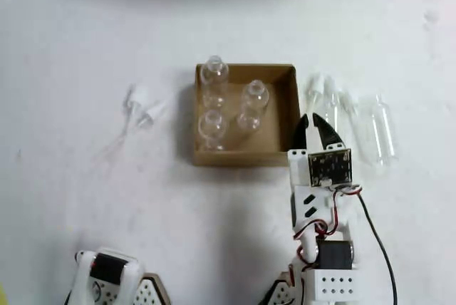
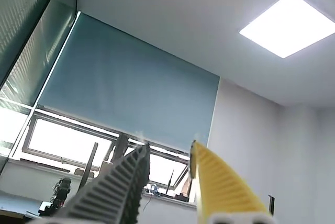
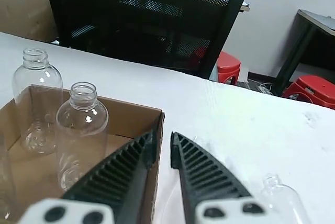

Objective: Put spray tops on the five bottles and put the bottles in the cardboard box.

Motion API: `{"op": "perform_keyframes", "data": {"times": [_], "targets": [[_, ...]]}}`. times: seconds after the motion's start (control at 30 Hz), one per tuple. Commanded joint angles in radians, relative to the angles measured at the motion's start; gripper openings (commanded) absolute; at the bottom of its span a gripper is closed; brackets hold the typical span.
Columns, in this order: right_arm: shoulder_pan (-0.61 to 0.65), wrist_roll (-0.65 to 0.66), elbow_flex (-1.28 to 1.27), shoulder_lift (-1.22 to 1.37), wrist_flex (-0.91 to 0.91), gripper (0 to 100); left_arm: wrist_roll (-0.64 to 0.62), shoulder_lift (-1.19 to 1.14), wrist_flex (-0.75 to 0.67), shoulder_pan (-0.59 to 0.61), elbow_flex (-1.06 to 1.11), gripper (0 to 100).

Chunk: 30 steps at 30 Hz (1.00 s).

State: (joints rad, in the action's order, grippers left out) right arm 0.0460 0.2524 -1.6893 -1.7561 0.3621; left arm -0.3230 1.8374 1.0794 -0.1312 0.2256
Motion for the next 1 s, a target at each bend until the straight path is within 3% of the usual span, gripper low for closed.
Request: {"op": "perform_keyframes", "data": {"times": [0.0, 0.63, 0.9, 0.97], "targets": [[-0.018, 0.008, -0.005, -0.008, 0.007, 3.4, -0.011, -0.01, -0.015, -0.007, -0.026, 13], [-0.018, 0.006, -0.005, -0.007, 0.007, 3.4, -0.011, -0.01, -0.015, -0.007, -0.06, 13], [-0.018, 0.008, -0.005, 0.001, 0.01, 3.4, 0.011, -0.01, 0.178, -0.007, 0.066, 13], [-0.018, 0.008, -0.005, 0.001, 0.01, 3.4, 0.106, -0.01, 0.17, -0.007, 0.149, 14]]}}
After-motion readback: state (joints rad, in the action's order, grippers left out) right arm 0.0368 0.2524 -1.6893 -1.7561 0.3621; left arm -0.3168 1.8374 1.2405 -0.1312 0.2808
